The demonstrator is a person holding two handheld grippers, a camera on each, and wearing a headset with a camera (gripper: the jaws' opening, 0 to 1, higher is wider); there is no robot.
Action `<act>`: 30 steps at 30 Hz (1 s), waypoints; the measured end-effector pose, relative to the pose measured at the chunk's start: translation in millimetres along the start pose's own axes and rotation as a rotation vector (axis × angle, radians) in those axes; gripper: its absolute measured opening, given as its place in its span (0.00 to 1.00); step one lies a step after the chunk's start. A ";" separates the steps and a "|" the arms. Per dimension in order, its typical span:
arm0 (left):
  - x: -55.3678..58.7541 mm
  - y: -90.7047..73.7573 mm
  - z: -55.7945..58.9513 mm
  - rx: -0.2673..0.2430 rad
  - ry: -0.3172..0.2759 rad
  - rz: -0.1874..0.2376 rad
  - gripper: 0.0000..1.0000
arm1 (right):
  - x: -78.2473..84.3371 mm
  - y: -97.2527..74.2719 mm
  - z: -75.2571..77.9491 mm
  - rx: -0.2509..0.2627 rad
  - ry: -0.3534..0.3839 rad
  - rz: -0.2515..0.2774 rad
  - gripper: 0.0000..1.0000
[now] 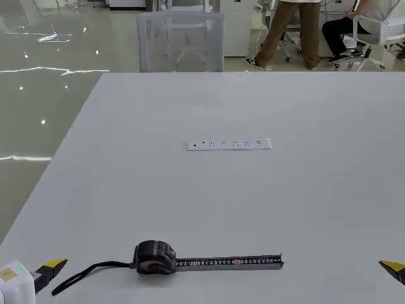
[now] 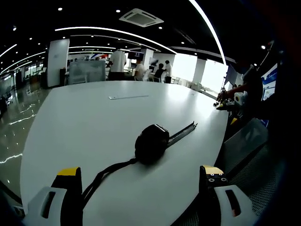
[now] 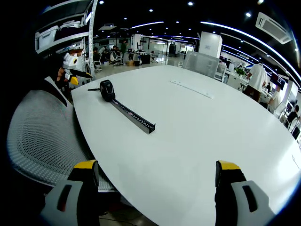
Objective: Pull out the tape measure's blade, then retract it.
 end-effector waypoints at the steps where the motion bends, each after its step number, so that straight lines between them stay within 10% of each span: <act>1: 0.3 0.5 0.3 0.002 0.002 -0.002 1.00 | -0.2 -1.6 0.9 0.003 0.002 0.002 1.00; 30: -14.8 11.3 20.5 -0.029 -0.038 0.013 1.00 | 0.6 -6.1 8.4 -0.001 -0.019 -0.009 1.00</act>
Point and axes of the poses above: the centre of the closed fingertips' face, and the gripper's own axes: y roughly forward along the fingers, z roughly to its right, x roughly out of its underside, the point moved 7 cm from there along -y, roughly backward along the fingers, and after that the axes turned 2 degrees about -z, right-handed, at the moved point
